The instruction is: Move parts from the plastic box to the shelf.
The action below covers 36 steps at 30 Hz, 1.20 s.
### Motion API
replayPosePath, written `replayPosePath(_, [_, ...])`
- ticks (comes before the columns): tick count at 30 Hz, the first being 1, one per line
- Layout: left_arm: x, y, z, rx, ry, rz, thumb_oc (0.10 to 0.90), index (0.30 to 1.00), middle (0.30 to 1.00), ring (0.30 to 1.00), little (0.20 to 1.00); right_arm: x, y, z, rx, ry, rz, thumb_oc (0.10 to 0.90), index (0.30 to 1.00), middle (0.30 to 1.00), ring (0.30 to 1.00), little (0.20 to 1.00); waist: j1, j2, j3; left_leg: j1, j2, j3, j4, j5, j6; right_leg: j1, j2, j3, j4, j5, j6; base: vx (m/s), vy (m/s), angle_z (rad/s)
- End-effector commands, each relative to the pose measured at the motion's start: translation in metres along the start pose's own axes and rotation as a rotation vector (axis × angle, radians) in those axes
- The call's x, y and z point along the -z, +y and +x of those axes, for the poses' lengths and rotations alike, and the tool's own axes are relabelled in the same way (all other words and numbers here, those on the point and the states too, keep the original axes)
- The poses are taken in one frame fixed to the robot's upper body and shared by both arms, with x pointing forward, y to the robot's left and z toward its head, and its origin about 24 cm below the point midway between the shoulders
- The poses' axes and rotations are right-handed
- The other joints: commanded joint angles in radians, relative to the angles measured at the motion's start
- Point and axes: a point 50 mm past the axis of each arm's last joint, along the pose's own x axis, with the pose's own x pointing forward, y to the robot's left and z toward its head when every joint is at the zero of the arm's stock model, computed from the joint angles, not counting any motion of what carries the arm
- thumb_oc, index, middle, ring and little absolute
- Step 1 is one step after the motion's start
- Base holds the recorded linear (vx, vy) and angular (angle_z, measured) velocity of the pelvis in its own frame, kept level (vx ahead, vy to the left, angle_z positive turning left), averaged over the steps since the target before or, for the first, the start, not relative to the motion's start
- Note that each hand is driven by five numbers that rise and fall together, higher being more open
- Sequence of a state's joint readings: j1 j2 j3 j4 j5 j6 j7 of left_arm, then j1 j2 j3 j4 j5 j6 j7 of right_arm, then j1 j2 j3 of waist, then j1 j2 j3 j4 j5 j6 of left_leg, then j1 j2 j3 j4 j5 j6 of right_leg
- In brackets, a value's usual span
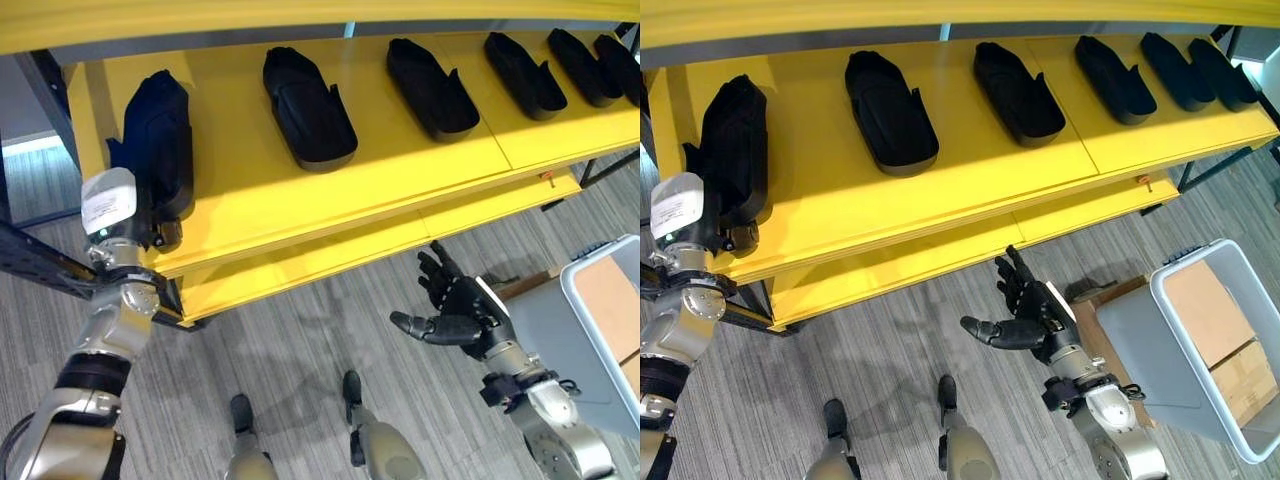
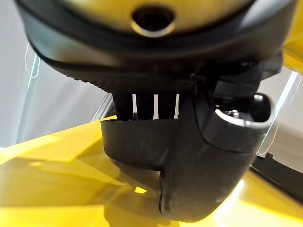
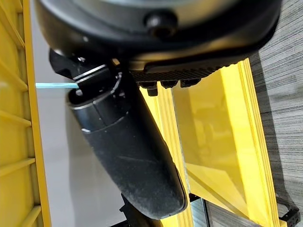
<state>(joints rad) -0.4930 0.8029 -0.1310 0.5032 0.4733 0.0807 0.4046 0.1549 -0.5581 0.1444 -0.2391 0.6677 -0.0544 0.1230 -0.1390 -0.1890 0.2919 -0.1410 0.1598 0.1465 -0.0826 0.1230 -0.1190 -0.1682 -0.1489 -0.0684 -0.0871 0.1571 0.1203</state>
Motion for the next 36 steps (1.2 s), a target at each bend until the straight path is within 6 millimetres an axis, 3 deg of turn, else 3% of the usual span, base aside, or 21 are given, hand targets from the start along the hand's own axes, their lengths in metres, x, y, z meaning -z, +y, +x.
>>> replayPosePath(1, [0.024, 0.049, 0.021, -0.170, 0.093, 0.025, 0.400, 0.300, 0.300, 0.300, 0.300, -0.050, 0.001, 0.006, -0.045, -0.234, -0.090, 0.900, 1.000, 1.000, 1.000, 1.000, 0.005, -0.009, -0.029, 0.098, 0.010, 0.044, -0.005, -0.106, 0.026, 0.109, -0.058, -0.036, 0.000, -0.084, 0.057, 0.00, 0.000, 0.00])
replayPosePath(3, [0.021, 0.049, 0.023, -0.168, 0.086, 0.027, 0.420, 0.327, 0.327, 0.327, 0.327, -0.051, 0.001, 0.006, -0.043, -0.236, -0.092, 0.900, 1.000, 1.000, 1.000, 1.000, 0.003, -0.011, -0.030, 0.098, 0.009, 0.044, -0.005, -0.107, 0.027, 0.109, -0.058, -0.035, 0.000, -0.084, 0.057, 0.00, 0.000, 0.00])
replayPosePath(4, [0.021, 0.048, 0.023, -0.168, 0.084, 0.030, 0.480, 0.413, 0.413, 0.413, 0.413, -0.051, 0.001, 0.005, -0.043, -0.237, -0.091, 0.900, 1.000, 1.000, 1.000, 1.000, 0.002, -0.012, -0.030, 0.099, 0.009, 0.044, -0.005, -0.108, 0.027, 0.110, -0.058, -0.035, 0.000, -0.084, 0.057, 0.00, 0.000, 0.00])
replayPosePath(6, [0.021, 0.048, 0.023, -0.167, 0.081, 0.031, 0.692, 0.709, 0.709, 0.709, 0.709, -0.051, 0.001, 0.005, -0.041, -0.236, -0.092, 0.900, 1.000, 1.000, 1.000, 1.000, 0.003, -0.012, -0.030, 0.100, 0.009, 0.045, -0.005, -0.109, 0.027, 0.110, -0.059, -0.034, 0.000, -0.085, 0.057, 0.00, 0.000, 0.00])
replayPosePath(7, [0.020, 0.049, 0.024, -0.166, 0.077, 0.034, 0.900, 1.000, 1.000, 1.000, 1.000, -0.051, 0.000, 0.005, -0.040, -0.236, -0.093, 0.900, 1.000, 1.000, 1.000, 1.000, 0.002, -0.012, -0.030, 0.102, 0.009, 0.046, -0.005, -0.110, 0.027, 0.110, -0.058, -0.032, 0.000, -0.085, 0.057, 0.00, 0.000, 0.00])
replayPosePath(21, [0.007, 0.063, 0.023, -0.209, -0.041, 0.139, 0.900, 1.000, 1.000, 1.000, 1.000, -0.053, -0.005, 0.001, -0.011, -0.241, -0.104, 0.900, 1.000, 1.000, 1.000, 1.000, 0.002, -0.002, -0.031, 0.121, 0.007, 0.053, -0.005, -0.118, 0.027, 0.120, -0.058, -0.025, 0.000, -0.090, 0.056, 0.00, 0.000, 0.00])
replayPosePath(36, [0.009, 0.080, 0.000, -0.242, -0.160, 0.271, 0.900, 1.000, 1.000, 1.000, 1.000, -0.050, -0.016, 0.000, 0.057, -0.238, -0.104, 0.900, 1.000, 1.000, 1.000, 1.000, 0.025, 0.027, -0.047, 0.144, -0.001, 0.044, -0.005, -0.133, 0.031, 0.150, -0.063, -0.036, 0.000, -0.106, 0.054, 0.00, 0.000, 0.00])
